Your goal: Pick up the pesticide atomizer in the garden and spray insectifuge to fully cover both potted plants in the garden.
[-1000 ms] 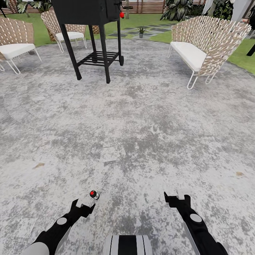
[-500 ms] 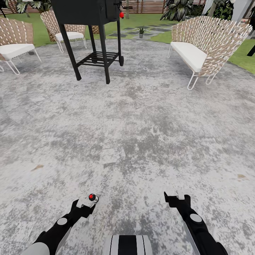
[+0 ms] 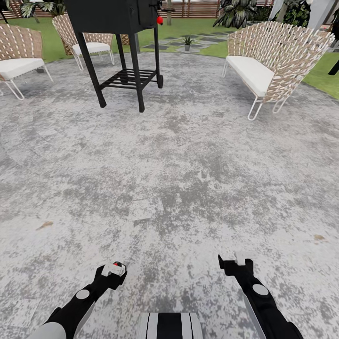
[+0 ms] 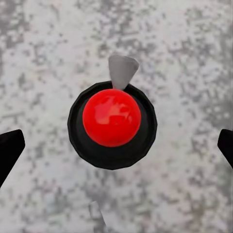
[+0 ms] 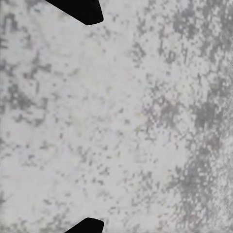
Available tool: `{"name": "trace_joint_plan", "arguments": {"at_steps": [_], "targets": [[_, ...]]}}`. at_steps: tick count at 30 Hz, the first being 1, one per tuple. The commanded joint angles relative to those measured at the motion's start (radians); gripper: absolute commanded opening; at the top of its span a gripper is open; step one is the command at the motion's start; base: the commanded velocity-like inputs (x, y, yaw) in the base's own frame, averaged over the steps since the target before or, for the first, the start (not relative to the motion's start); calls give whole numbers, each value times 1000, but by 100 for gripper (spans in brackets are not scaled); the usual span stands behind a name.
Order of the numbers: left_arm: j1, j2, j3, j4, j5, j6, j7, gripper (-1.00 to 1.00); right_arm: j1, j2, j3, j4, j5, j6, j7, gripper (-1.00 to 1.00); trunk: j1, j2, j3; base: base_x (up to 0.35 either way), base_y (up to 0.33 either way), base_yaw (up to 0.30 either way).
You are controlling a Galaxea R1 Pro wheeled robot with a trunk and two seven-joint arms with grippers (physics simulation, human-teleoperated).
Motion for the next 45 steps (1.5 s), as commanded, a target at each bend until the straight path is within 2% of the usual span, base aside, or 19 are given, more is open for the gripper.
{"name": "trace_joint_plan", "arguments": {"at_steps": [1, 37, 38, 45], "targets": [[0, 0, -1, 0, -7, -5, 0, 100, 0, 0, 0, -2, 5, 6, 0, 100, 0, 0, -1, 2, -2, 0], [0, 3, 0, 0, -7, -5, 1, 100, 0, 0, 0, 0, 5, 6, 0, 100, 0, 0, -1, 12, 0, 0], [0, 3, 0, 0, -7, -5, 1, -100, 0, 0, 0, 0, 5, 6, 0, 100, 0, 0, -1, 0, 0, 0], [0, 3, 0, -1, -7, -5, 1, -100, 0, 0, 0, 0, 5, 6, 0, 100, 0, 0, -1, 0, 0, 0]]}}
